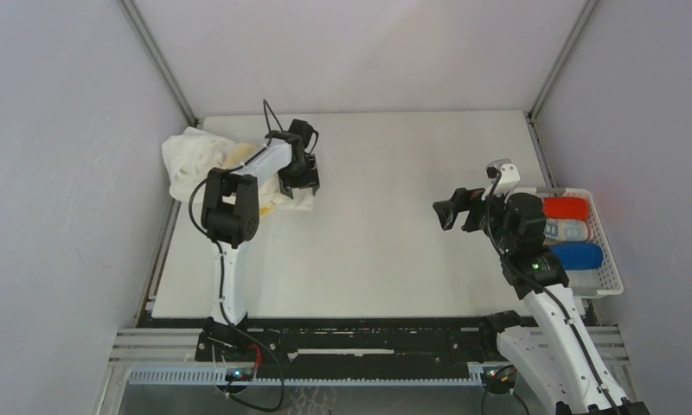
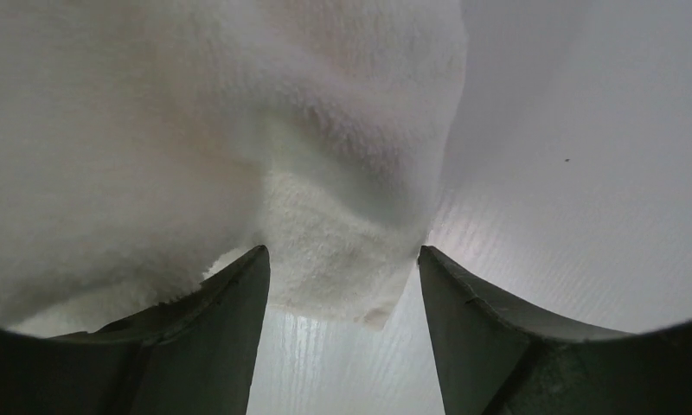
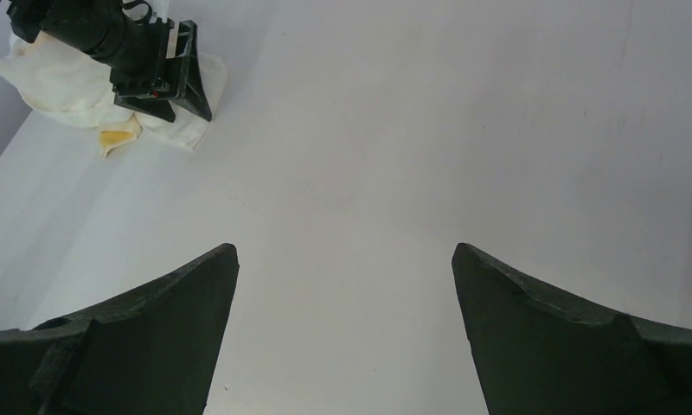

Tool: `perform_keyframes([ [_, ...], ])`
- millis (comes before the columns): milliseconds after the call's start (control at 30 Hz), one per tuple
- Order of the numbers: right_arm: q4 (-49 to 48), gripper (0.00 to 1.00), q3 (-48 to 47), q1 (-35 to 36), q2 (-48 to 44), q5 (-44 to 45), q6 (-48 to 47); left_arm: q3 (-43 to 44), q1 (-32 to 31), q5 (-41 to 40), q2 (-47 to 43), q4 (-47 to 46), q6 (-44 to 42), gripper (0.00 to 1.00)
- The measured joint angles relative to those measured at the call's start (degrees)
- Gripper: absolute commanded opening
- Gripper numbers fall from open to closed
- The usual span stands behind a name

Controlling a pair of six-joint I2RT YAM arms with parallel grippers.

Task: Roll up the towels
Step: Pick up the towel at the corner of the board.

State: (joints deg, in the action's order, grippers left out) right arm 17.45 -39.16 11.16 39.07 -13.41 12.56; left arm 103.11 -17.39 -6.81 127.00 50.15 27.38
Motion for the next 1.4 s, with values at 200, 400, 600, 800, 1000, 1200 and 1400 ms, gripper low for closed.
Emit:
perform_keyframes([
  [200,0.0,0.94,0.0,0.1,0.4,0.0,0.0,0.2,0.1,0.8,1.4,0.1,0.7,0.24],
  [400,0.0,0.94,0.0,0.1,0.2,0.0,-0.2,-5.2,3.5,1.9,-2.4,-2.1,2.0,0.00],
  [600,-0.1,0.94,0.0,0.1,-1.0,0.0,-0.2,5.2,16.2,-1.6,-7.8,5.5,0.3,0.00],
  [800,-0.1,0.94,0.0,0.1,-2.0,-0.3,-0.2,39.3,27.3,-8.7,-9.9,13.2,-2.6,0.00],
  [1000,0.1,0.93,0.0,0.2,-3.9,-0.6,-0.2,32.2,25.8,-7.3,-33.8,8.2,-3.7,0.00],
  [1200,0.4,0.93,0.0,0.2,-6.1,-0.8,0.2,25.4,23.8,-0.6,-51.1,2.2,-5.2,0.01],
  [1400,1.0,0.93,0.0,0.2,-9.1,-1.1,0.4,24.2,20.5,9.7,-56.2,-1.3,-5.5,0.01],
])
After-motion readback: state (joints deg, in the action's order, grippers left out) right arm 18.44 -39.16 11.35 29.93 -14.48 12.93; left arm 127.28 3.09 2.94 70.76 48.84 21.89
